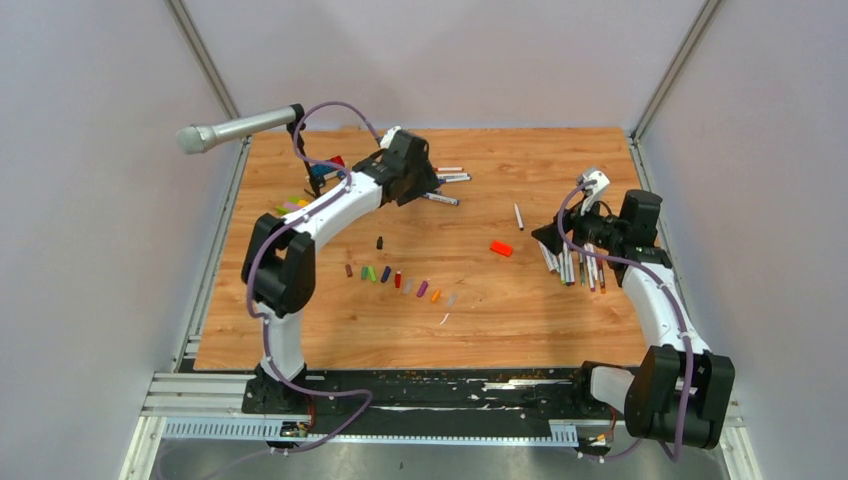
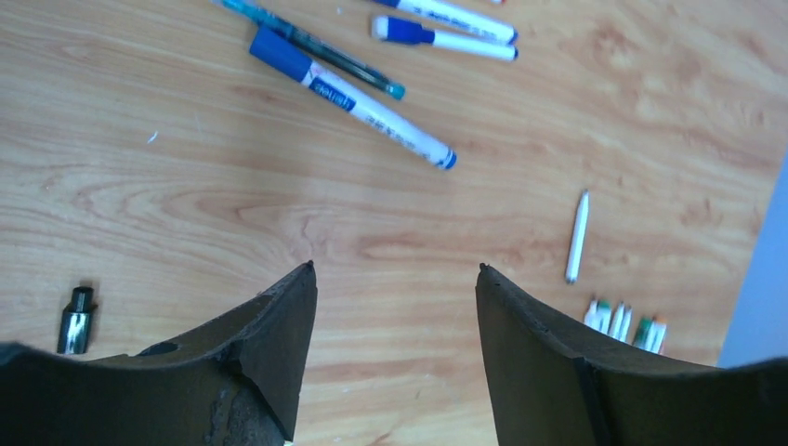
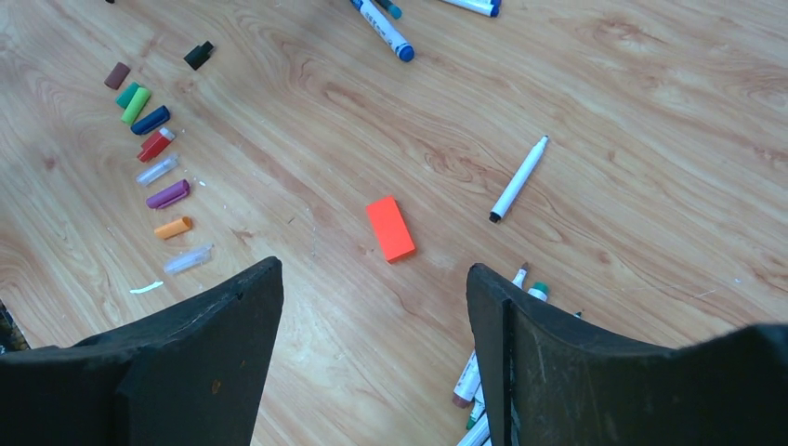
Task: Open the pen caps
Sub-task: Pick up the pen from the center of the board.
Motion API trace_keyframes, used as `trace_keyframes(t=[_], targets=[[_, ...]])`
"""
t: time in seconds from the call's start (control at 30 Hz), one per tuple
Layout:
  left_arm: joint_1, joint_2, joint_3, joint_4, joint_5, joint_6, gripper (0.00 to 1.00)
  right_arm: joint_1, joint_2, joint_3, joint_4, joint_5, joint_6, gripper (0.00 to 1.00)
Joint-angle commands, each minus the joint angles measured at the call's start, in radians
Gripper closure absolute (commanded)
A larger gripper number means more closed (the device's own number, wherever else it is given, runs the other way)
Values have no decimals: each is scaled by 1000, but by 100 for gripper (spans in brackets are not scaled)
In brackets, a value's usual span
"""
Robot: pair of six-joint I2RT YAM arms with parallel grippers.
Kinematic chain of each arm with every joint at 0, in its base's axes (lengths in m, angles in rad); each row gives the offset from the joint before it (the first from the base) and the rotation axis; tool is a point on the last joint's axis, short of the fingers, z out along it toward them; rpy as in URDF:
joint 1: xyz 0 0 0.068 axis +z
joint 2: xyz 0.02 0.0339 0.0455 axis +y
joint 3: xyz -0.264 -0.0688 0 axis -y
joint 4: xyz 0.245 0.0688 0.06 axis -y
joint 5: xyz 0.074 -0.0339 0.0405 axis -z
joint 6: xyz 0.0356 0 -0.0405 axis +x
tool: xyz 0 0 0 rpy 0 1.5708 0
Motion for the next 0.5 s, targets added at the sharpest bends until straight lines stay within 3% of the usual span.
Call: trace_keyframes(t=[0.0, 0.13, 0.47], targets=[[-37, 167, 312, -397, -257, -224, 32, -26, -3, 14, 55, -63, 19, 28], [-38, 306, 533, -571, -292, -288, 36, -39, -7, 15, 55, -66, 26, 28], [-39, 374, 501, -447, -261, -470, 37, -69, -4, 13, 61, -73, 40, 28]])
